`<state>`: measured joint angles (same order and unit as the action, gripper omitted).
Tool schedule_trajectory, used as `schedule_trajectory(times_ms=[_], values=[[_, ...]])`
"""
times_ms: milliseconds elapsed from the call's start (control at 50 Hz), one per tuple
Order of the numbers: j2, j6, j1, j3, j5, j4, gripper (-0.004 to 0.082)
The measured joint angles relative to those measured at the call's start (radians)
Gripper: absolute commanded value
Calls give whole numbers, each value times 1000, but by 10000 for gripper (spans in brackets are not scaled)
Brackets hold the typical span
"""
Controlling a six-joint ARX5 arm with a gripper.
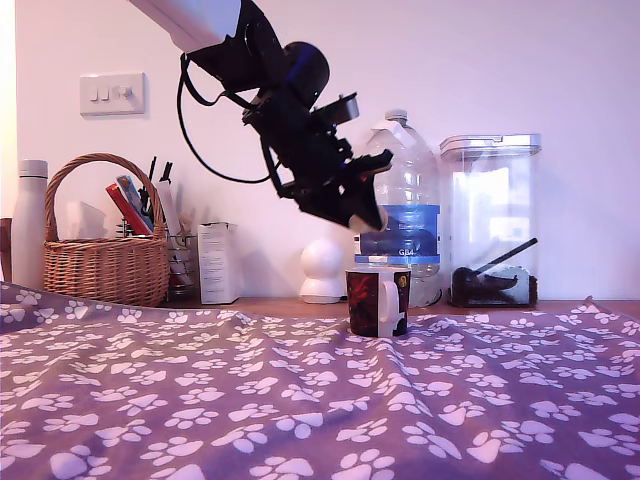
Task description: Pick up the coffee capsules from the table one by one and drop them inside the nearest coffee cup
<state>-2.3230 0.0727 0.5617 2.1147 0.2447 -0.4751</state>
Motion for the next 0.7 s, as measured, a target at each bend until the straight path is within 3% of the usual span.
schedule_trajectory(times_ms=[320,700], values=[[0,-3,24,0,5,86,214],[-3,-3,33,0,8,51,214]])
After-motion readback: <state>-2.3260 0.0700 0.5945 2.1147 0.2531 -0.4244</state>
